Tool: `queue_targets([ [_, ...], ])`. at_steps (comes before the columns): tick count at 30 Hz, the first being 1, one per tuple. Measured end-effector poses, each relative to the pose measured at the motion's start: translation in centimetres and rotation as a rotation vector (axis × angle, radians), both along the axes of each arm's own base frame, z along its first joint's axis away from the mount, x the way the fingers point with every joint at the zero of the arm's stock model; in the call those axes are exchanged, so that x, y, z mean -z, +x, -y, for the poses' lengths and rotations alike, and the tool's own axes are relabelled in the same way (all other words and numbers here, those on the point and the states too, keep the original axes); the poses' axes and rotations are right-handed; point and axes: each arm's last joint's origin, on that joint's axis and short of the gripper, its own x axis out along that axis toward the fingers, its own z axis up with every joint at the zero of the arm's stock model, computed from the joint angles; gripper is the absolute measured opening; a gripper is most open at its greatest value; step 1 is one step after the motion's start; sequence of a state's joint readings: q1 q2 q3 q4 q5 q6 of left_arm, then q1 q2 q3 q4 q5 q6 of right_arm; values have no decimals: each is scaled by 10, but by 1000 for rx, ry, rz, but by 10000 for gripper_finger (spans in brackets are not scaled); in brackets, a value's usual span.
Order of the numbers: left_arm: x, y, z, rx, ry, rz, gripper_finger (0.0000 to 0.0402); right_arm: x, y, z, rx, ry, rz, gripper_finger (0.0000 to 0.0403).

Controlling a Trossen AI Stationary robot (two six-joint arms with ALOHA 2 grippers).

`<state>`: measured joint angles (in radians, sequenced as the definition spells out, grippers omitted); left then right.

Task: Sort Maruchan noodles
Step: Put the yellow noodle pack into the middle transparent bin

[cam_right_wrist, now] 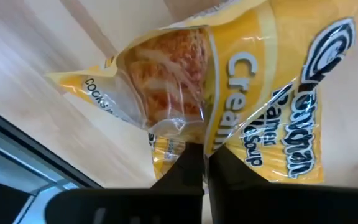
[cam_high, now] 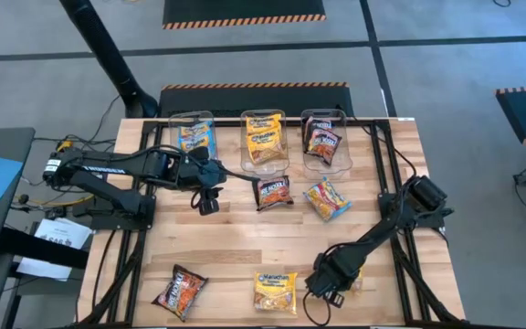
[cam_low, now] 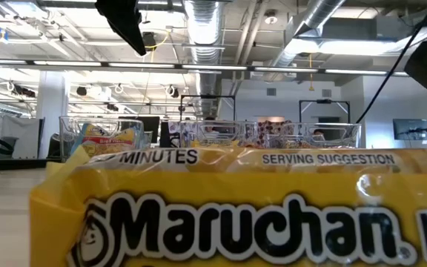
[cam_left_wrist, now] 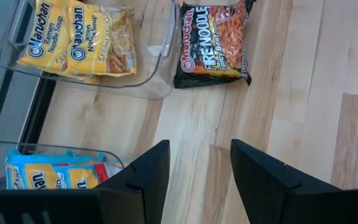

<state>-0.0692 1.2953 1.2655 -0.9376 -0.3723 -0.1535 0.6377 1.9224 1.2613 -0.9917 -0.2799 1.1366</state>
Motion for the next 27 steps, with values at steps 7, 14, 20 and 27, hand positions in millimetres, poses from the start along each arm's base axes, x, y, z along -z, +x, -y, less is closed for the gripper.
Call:
queue_targets([
  [7, 1, -1, 0, 0, 1, -15, 160, -27, 12, -2, -57, -101, 50, 4],
  [14, 1, -1, 0, -21, -14, -6, 160, -71, 22, 4, -75, -216, 86, 3],
  [20, -4, -6, 0, -14, -38, 15, 160, -105, 35, 22, -118, -320, 143, 2],
  [27, -26, -32, -1, -9, -52, 123, 160, -134, 65, 72, -179, -445, 247, 2],
])
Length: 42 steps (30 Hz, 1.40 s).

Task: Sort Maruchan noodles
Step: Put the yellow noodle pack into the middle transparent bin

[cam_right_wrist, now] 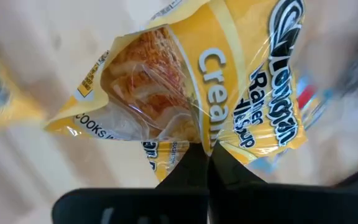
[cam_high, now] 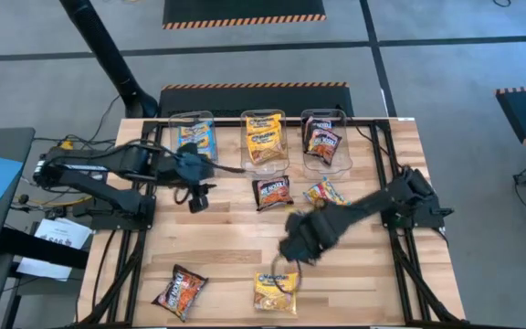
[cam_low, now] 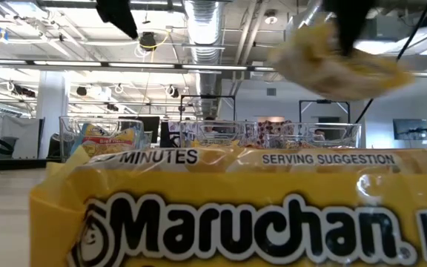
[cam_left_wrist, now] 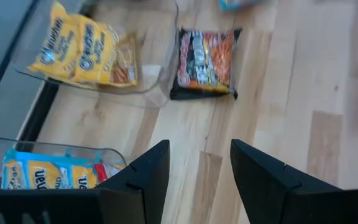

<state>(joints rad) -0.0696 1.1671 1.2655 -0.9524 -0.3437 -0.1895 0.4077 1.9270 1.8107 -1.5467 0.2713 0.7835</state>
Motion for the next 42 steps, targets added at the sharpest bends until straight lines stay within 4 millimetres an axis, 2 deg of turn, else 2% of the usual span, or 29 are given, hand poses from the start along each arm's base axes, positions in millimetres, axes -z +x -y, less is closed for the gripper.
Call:
queue_targets([
  [6, -21, -31, -2, -35, -42, 130, 160, -9, 27, 53, -43, -95, 91, 2],
  [12, -33, -53, -4, -54, -70, 212, 160, -13, 53, 105, -89, -181, 200, 3],
  [18, -36, -61, -4, -54, -72, 235, 160, -21, 72, 152, -94, -307, 337, 3],
  [25, -33, -62, -4, -57, -70, 191, 160, -25, 85, 202, -119, -439, 389, 3],
  [33, -30, -66, -5, -83, -89, 158, 160, -21, 90, 235, -163, -538, 336, 3],
  [42, -30, -66, -5, -89, -84, 158, 160, 15, 96, 255, -223, -528, 148, 3],
])
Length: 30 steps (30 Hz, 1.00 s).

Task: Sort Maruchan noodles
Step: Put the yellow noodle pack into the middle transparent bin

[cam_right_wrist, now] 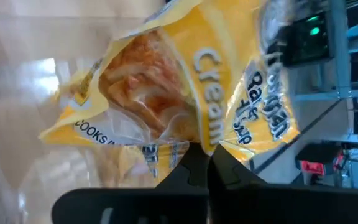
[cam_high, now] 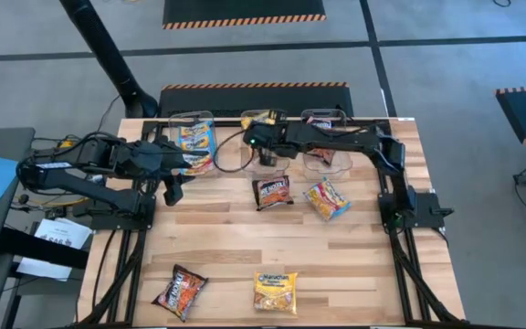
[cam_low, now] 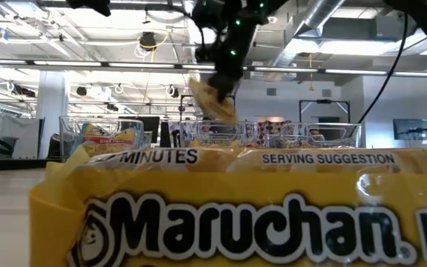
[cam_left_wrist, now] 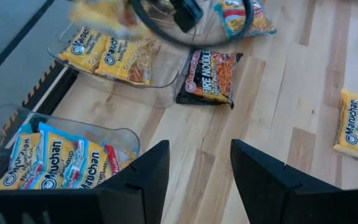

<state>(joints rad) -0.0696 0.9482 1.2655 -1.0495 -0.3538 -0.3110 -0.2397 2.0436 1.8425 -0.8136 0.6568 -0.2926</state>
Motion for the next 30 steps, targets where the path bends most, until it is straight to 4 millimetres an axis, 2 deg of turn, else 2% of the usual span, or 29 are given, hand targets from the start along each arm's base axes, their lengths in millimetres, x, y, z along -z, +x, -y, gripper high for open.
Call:
queue_targets([
  [10, 0, 0, 0, 6, 8, -4, 160, 45, 13, 2, -6, 29, -127, 4],
  [21, 0, 0, 0, -2, 16, -3, 160, 47, 10, 3, 8, 46, -148, 8],
  [26, 0, 0, -1, -8, 19, -2, 160, 57, 11, 4, -10, 99, -168, 36],
  [30, 0, 0, -1, -8, 19, -3, 160, 55, 13, 4, -15, 105, -146, 68],
])
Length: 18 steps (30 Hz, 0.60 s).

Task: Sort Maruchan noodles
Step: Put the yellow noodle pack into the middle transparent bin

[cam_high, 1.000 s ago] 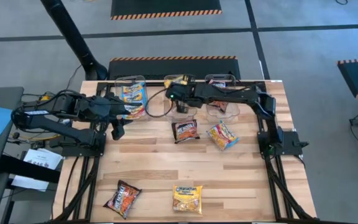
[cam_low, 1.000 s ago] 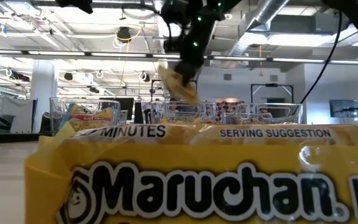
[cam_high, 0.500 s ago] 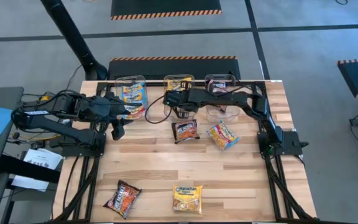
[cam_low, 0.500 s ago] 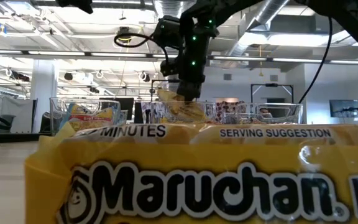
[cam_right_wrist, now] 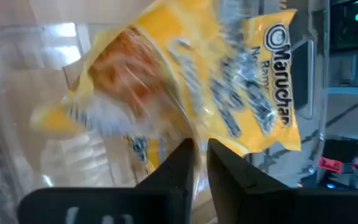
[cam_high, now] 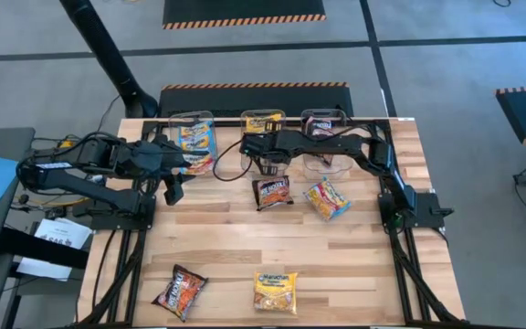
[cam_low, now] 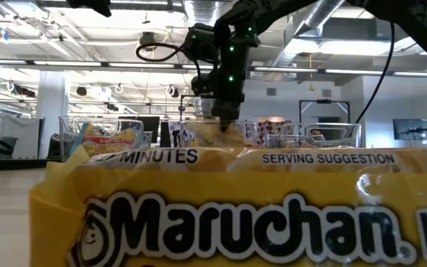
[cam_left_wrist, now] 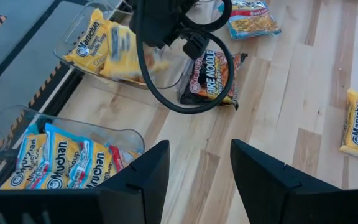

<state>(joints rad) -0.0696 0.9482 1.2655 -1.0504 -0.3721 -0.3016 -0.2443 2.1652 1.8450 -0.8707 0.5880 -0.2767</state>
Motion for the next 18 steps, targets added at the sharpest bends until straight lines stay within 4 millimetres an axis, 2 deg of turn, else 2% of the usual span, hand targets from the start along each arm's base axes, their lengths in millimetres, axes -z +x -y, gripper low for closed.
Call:
queue_targets([
  [7, 0, 0, 0, -3, -2, -2, 160, 2, -2, 2, 27, 105, 33, 111],
  [12, 1, -1, 0, -11, -12, -3, 160, 1, -6, 4, 60, 185, 66, 122],
  [18, 1, -1, 0, -11, -12, -3, 160, -27, -5, 7, 50, 244, 171, 122],
])
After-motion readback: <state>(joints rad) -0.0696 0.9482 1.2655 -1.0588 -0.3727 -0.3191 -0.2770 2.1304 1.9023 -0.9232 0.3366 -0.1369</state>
